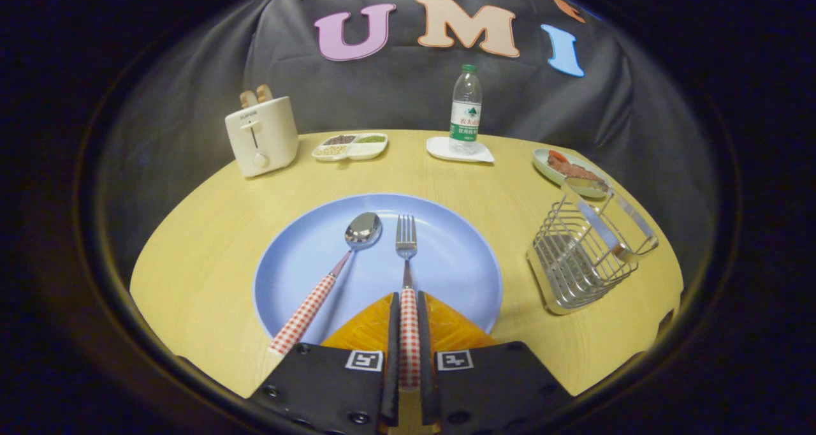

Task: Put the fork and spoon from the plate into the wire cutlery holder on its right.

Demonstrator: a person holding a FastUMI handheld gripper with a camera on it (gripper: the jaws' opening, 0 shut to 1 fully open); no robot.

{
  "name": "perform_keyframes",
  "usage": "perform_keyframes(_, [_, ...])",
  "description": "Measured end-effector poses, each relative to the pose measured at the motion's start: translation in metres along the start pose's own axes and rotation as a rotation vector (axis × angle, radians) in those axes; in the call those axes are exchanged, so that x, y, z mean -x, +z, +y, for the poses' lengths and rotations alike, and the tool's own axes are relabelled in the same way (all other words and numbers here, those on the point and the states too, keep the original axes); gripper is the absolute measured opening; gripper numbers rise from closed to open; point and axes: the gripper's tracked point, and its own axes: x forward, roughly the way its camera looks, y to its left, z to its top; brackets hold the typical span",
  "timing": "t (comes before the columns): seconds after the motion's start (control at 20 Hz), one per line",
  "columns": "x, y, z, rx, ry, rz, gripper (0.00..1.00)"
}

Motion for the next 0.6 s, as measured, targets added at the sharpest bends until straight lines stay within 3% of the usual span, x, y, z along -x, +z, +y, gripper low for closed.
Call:
perform_keyframes(0.2, [0.011,0.009,0.001,0.002,0.003,0.007,0.11])
perform_keyframes(0.6, [0.067,0.064,-0.009,-0.061,-0.054,0.022,0.11])
